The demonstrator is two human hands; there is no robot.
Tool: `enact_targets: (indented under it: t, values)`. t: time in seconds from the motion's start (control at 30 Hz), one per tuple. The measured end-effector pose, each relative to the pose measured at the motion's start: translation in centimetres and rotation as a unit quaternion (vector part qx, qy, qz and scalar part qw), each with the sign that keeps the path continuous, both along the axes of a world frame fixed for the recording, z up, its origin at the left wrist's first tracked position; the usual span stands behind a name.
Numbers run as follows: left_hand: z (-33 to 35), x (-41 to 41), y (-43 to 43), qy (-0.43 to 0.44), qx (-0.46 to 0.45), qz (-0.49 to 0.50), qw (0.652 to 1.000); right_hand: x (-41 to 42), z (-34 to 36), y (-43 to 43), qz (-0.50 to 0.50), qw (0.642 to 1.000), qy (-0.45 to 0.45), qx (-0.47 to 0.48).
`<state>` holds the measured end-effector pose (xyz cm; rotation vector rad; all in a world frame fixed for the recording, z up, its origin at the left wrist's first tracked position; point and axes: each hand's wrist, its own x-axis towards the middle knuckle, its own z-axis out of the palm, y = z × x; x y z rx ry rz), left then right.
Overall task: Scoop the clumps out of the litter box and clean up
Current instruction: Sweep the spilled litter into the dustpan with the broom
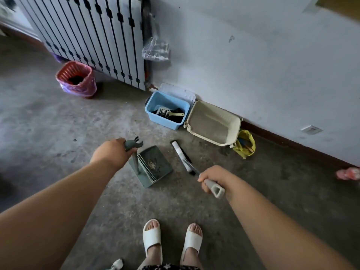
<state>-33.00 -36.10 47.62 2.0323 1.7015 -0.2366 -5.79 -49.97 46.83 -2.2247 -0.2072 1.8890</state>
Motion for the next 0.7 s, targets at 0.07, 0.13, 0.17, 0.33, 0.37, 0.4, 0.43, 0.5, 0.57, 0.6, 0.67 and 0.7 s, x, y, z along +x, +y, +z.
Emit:
enact_targets:
  t: [0.07, 0.13, 0.17, 0.33, 0.37, 0.4, 0.43, 0.5, 0.57, 0.6, 0.67, 0.7]
  values:
    - [0.0, -0.1, 0.2, -0.006, -0.002, 0.002, 1.0, 1.4, 0.9, 0.6, -0.03, 0.999, -0.017, 0.005]
    - [0.0, 0.0, 0.3, -0.005, -0.003, 0.003, 1.0, 1.7, 0.6, 1.4, -0.012, 0.999, -0.051, 0.007]
    - [0.0, 0.0, 0.4, -0.005, -0.003, 0.005, 1.0, 1.3, 0.3, 2.0, 0.024, 0.997, -0.07, -0.007]
    - [-0.2, -0.1, 0.6, 0.01, 0.002, -0.003, 1.0, -1.7, -2.4, 4.0, 0.08, 0.993, -0.087, -0.029]
    - [-0.3, -0.2, 0.7, 0.014, 0.003, -0.002, 1.0, -2.5, -2.7, 4.3, 0.094, 0.992, -0.074, -0.029]
    - [-0.3, -0.2, 0.7, 0.015, 0.004, -0.001, 1.0, -3.2, -3.0, 4.3, 0.118, 0.991, -0.064, -0.023]
    - [-0.3, -0.2, 0.7, 0.015, 0.003, 0.001, 1.0, -3.8, -3.1, 4.1, 0.136, 0.989, -0.055, -0.015]
    - [-0.3, -0.2, 0.8, 0.011, 0.002, 0.008, 1.0, -4.9, -2.7, 3.4, 0.145, 0.989, -0.036, -0.014]
    - [-0.5, -0.2, 0.7, 0.008, 0.0, 0.006, 1.0, -4.8, -2.1, 2.5, 0.105, 0.994, 0.016, -0.018]
    - [-0.6, -0.2, 0.6, 0.007, -0.001, 0.003, 1.0, -4.3, -1.5, 2.2, 0.084, 0.995, 0.043, -0.017]
    - [-0.6, -0.2, 0.5, 0.007, -0.004, -0.002, 1.0, -2.3, -0.1, 1.9, 0.038, 0.997, 0.068, -0.014]
    - [-0.5, -0.1, 0.4, 0.004, -0.005, -0.003, 1.0, -1.1, 0.8, 2.0, 0.019, 0.998, 0.066, -0.012]
